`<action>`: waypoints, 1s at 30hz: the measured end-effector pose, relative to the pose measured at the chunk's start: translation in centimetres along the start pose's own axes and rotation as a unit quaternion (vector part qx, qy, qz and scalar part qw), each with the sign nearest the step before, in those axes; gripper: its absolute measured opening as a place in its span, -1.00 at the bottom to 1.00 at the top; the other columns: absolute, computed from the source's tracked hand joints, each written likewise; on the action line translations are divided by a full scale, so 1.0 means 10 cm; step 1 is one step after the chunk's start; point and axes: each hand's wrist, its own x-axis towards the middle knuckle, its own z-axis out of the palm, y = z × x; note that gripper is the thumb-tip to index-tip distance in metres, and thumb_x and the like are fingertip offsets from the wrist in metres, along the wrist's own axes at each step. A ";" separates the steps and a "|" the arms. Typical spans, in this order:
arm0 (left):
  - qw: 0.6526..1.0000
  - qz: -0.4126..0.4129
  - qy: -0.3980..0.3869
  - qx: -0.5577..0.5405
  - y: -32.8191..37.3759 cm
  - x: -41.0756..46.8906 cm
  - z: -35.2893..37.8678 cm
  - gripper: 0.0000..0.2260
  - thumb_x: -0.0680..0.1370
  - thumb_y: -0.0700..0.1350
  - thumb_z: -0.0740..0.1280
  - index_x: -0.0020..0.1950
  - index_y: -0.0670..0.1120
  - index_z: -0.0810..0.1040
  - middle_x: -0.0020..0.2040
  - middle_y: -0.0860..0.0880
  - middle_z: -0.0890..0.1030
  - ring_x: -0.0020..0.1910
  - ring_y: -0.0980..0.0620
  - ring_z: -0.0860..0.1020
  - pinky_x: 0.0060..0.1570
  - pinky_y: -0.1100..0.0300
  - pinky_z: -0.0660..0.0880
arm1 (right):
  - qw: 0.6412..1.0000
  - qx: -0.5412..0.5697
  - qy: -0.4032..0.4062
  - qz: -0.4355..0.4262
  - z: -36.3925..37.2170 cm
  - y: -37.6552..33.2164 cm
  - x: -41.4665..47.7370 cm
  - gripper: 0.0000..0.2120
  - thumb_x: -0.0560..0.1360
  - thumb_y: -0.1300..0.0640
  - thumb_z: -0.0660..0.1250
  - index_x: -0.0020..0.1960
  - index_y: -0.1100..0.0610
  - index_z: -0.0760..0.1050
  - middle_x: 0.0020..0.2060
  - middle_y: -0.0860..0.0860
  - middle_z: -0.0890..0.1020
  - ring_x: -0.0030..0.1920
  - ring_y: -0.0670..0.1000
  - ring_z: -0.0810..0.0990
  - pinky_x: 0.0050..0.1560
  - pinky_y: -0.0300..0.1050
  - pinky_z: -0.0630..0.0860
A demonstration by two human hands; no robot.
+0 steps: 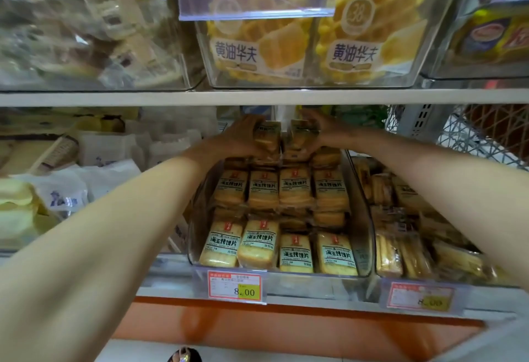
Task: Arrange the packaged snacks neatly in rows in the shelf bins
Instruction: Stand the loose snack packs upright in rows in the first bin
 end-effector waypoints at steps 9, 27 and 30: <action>0.994 0.057 0.091 -0.022 0.32 -0.70 0.00 -0.21 0.28 0.09 0.54 0.39 -0.04 0.25 0.33 -0.04 0.32 0.32 -0.01 0.32 0.30 0.08 0.31 | 0.992 0.025 0.079 -0.099 0.01 -0.11 -0.71 -0.19 0.29 0.08 0.55 0.42 -0.09 0.21 0.36 -0.10 0.34 0.34 -0.09 0.29 0.26 -0.14 0.28; 0.978 0.072 -0.050 0.190 0.58 -1.50 0.67 -0.23 0.25 0.33 0.42 0.36 0.07 0.31 0.34 0.02 0.34 0.34 -0.02 0.20 0.30 0.03 0.13 | 0.959 -0.261 0.012 -0.107 0.42 0.17 -1.78 -0.35 0.28 -0.25 0.44 0.31 -0.13 0.36 0.29 -0.09 0.42 0.38 -0.04 0.21 0.26 -0.05 0.32; 0.983 0.076 -0.026 0.167 0.58 -1.48 0.75 -0.21 0.28 0.31 0.42 0.41 0.06 0.26 0.37 -0.03 0.26 0.37 -0.05 0.15 0.33 0.00 0.09 | 0.954 -0.277 0.013 -0.112 0.45 0.18 -1.76 -0.41 0.34 -0.22 0.41 0.32 -0.11 0.38 0.34 -0.10 0.41 0.45 -0.04 0.08 0.38 0.01 0.22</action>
